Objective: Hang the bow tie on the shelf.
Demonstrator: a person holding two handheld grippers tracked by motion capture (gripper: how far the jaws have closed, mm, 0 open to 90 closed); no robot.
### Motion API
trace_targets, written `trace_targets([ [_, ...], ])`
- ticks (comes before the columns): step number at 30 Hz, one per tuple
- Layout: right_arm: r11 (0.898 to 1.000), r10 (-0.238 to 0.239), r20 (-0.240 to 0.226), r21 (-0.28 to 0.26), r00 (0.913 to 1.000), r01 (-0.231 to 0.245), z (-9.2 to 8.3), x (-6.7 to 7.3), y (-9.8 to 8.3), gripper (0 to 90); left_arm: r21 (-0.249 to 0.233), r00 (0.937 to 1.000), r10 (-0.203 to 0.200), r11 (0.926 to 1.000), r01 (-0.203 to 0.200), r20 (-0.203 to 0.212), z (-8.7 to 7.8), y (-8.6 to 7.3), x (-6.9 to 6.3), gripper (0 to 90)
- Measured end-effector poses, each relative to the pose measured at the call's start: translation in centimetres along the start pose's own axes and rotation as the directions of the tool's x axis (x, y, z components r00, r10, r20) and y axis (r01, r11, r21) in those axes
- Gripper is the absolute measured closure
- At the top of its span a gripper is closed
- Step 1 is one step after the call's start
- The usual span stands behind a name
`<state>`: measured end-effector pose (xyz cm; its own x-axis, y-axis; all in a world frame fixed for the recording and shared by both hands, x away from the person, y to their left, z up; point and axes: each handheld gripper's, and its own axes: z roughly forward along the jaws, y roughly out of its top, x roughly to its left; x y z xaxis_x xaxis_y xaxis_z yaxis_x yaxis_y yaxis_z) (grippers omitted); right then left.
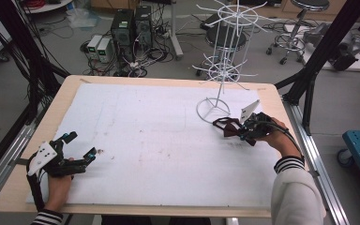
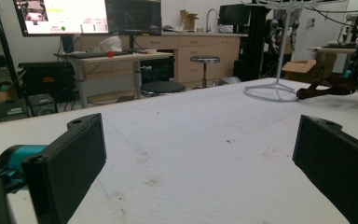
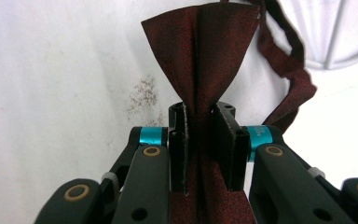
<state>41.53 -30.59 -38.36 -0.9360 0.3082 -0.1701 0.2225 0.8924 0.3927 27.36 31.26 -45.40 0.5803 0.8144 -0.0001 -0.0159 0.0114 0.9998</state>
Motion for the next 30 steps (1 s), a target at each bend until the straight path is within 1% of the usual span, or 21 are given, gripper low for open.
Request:
trace_targets([
  [4, 0.999, 0.017, 0.007, -0.050, 0.9998, -0.016, -0.9, 0.1, -0.1, 76.7, -0.002, 1.0000, 0.000, 1.0000, 0.000, -0.001, 0.0, 0.0, 0.0, 3.1],
  [5, 0.997, 0.024, 0.010, -0.078, 0.9997, -0.023, -1.1, 0.2, -0.2, 76.6, 0.000, 1.0000, 0.002, 1.0000, -0.002, 0.000, 0.0, 0.0, 0.0, 3.1],
  [7, 0.994, 0.038, 0.009, -0.107, 0.9992, -0.037, -1.6, 0.3, -0.5, 76.7, 0.000, 1.0000, 0.002, 1.0000, -0.002, 0.000, 0.0, 0.0, 0.0, 3.0],
  [9, 0.993, 0.039, 0.011, -0.114, 0.9992, -0.037, -1.8, 0.3, -0.6, 76.6, 0.000, 1.0000, 0.002, 1.0000, -0.002, 0.000, 0.0, 0.0, 0.0, 3.0],
  [11, 0.989, 0.048, 0.013, -0.139, 0.9988, -0.045, -2.3, 0.5, -0.7, 76.6, -0.002, 1.0000, 0.002, 1.0000, -0.002, -0.001, 0.0, 0.0, 0.0, 3.1],
  [13, 0.988, 0.052, 0.015, -0.149, 0.9985, -0.049, -2.5, 0.6, -0.8, 76.6, -0.002, 1.0000, 0.002, 1.0000, -0.002, -0.001, 0.0, 0.0, 0.0, 3.1],
  [14, 0.983, 0.065, 0.017, -0.175, 0.9977, -0.061, -2.9, 0.7, -0.9, 76.6, -0.002, 1.0000, 0.002, 1.0000, -0.002, -0.001, 0.0, 0.0, 0.0, 3.1],
  [16, 0.976, 0.084, 0.021, -0.203, 0.9962, -0.078, -3.4, 0.8, -0.9, 76.6, -0.003, 1.0000, 0.002, 1.0000, -0.002, -0.001, 0.0, 0.0, 0.0, 3.0],
  [17, 0.976, 0.084, 0.021, -0.203, 0.9962, -0.078, -3.4, 0.8, -0.9, 76.6, -0.003, 1.0000, 0.001, 1.0000, -0.001, 0.000, 0.0, 0.0, 0.0, 3.0],
  [19, 0.966, 0.099, 0.014, -0.243, 0.9950, -0.093, -4.0, 1.1, -1.0, 76.6, -0.004, 1.0000, 0.000, 1.0000, 0.000, 0.001, 0.0, 0.0, 0.0, 3.1],
  [20, 0.966, 0.099, 0.014, -0.243, 0.9950, -0.093, -4.0, 1.1, -1.0, 76.6, -0.005, 1.0000, 0.000, 1.0000, 0.000, 0.000, 0.0, 0.0, 0.0, 3.1],
  [22, 0.961, 0.103, 0.022, -0.262, 0.9945, -0.094, -4.4, 1.2, -1.0, 76.6, -0.005, 1.0000, 0.000, 1.0000, 0.000, 0.000, 0.0, 0.0, 0.0, 3.1],
  [25, 0.950, 0.110, 0.025, -0.297, 0.9936, -0.097, -5.0, 1.5, -1.0, 76.6, -0.005, 1.0000, 0.000, 1.0000, 0.000, 0.000, 0.0, 0.0, 0.0, 3.1],
  [26, 0.943, 0.121, 0.030, -0.316, 0.9922, -0.105, -5.5, 1.6, -1.1, 76.6, -0.006, 1.0000, 0.000, 1.0000, 0.000, 0.000, 0.0, 0.0, 0.0, 3.1],
  [27, 0.938, 0.128, 0.030, -0.328, 0.9913, -0.111, -5.7, 1.7, -1.1, 76.6, -0.006, 1.0000, 0.000, 1.0000, 0.000, 0.000, 0.0, 0.0, 0.0, 3.1],
  [28, 0.938, 0.128, 0.030, -0.328, 0.9913, -0.111, -5.7, 1.7, -1.1, 76.6, -0.006, 1.0000, 0.000, 1.0000, 0.000, 0.000, 0.0, 0.0, 0.0, 3.1],
  [29, 0.935, 0.134, 0.038, -0.335, 0.9903, -0.114, -5.9, 1.7, -1.1, 76.6, -0.007, 1.0000, 0.000, 1.0000, 0.000, 0.000, 0.0, 0.0, 0.0, 3.0],
  [30, 0.931, 0.140, 0.035, -0.344, 0.9896, -0.120, -6.1, 1.8, -1.2, 76.6, -0.007, 1.0000, 0.000, 1.0000, 0.000, 0.000, 0.0, 0.0, 0.0, 3.0],
])
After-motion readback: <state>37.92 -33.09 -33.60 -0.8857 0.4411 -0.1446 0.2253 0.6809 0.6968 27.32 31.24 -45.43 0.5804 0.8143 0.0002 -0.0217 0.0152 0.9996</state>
